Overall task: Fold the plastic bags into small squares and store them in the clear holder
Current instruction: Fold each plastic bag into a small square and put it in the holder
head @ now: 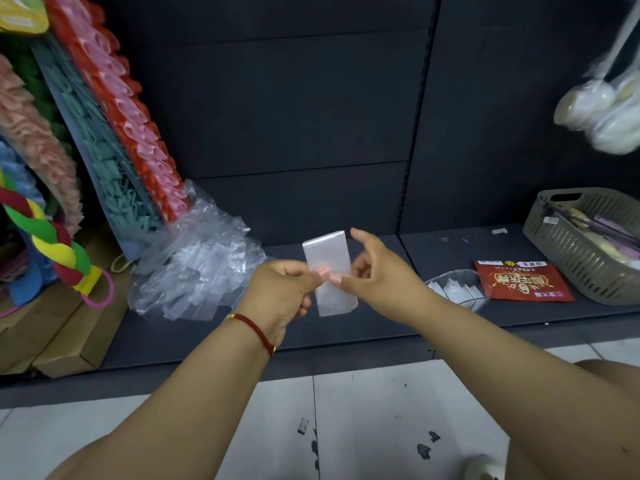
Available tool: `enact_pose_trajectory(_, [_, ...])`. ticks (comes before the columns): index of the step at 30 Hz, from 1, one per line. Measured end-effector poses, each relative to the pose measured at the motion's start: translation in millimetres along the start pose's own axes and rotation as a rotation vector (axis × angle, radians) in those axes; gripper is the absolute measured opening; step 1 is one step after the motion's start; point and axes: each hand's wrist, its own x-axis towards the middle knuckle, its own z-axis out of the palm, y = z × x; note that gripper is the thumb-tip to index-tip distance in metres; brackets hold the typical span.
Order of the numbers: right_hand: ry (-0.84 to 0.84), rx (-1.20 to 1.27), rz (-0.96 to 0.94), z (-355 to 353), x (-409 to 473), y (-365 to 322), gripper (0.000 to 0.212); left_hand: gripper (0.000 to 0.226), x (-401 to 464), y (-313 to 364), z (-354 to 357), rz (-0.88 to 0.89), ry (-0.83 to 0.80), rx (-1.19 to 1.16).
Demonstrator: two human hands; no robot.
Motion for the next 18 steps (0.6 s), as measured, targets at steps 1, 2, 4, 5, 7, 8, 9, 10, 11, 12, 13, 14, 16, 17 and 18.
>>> enact_pose_trajectory(1, [0.049, 0.040, 0.038, -1.6, 2.0, 1.8, 0.065, 0.018, -0.4, 0.6, -1.0, 0.025, 0.017, 0.027])
enact_pose_trajectory(2, [0.065, 0.126, 0.088, -3.7, 2.9, 3.1, 0.051, 0.017, -1.3, 1.9, -1.1, 0.046, 0.025, 0.039])
enact_pose_trajectory(4, [0.026, 0.369, 0.185, -5.3, 2.8, 4.9, 0.030, 0.015, -3.4, 3.5, -0.1, 0.069, 0.022, 0.038])
enact_pose_trajectory(5, [0.000, 0.462, 0.201, -5.1, 1.4, 4.3, 0.023, 0.013, -4.5, 4.3, 0.9, 0.073, 0.014, 0.032])
enact_pose_trajectory(7, [-0.017, 0.594, 0.172, -4.6, -1.0, 1.0, 0.011, 0.011, -6.5, 6.7, 3.5, 0.059, -0.007, -0.022])
enact_pose_trajectory(8, [-0.017, 0.653, 0.146, -4.9, -1.4, 0.1, 0.007, 0.011, -7.1, 8.3, 4.1, 0.035, -0.021, -0.072])
enact_pose_trajectory(9, [-0.020, 0.700, 0.118, -5.7, -1.3, -0.5, 0.005, 0.013, -7.5, 9.9, 3.8, 0.007, -0.044, -0.123])
enact_pose_trajectory(10, [-0.025, 0.733, 0.088, -6.7, -1.2, -0.7, 0.005, 0.017, -8.0, 11.3, 2.6, -0.018, -0.073, -0.169])
enact_pose_trajectory(11, [-0.028, 0.756, 0.055, -7.9, -0.9, 0.1, 0.004, 0.019, -7.9, 12.1, 0.9, -0.030, -0.105, -0.205])
enact_pose_trajectory(12, [-0.025, 0.773, 0.024, -8.5, -0.7, 1.4, 0.004, 0.020, -8.2, 12.7, -1.0, -0.031, -0.141, -0.227])
enact_pose_trajectory(13, [-0.016, 0.781, -0.004, -8.9, -0.7, 2.9, 0.004, 0.021, -8.4, 12.7, -2.5, -0.019, -0.174, -0.233])
enact_pose_trajectory(14, [-0.004, 0.782, -0.026, -8.9, -0.6, 4.2, 0.004, 0.021, -8.6, 12.2, -3.6, 0.002, -0.200, -0.229])
enact_pose_trajectory(16, [0.036, 0.753, -0.059, -8.2, -0.6, 6.2, 0.005, 0.020, -7.7, 10.9, -3.5, 0.074, -0.205, -0.222])
enact_pose_trajectory(17, [0.062, 0.728, -0.072, -8.2, -0.6, 7.4, 0.006, 0.018, -7.5, 10.3, -2.7, 0.119, -0.186, -0.219])
enact_pose_trajectory(18, [0.081, 0.705, -0.080, -8.4, -0.5, 8.4, 0.007, 0.015, -7.0, 8.8, -1.8, 0.177, -0.152, -0.201])
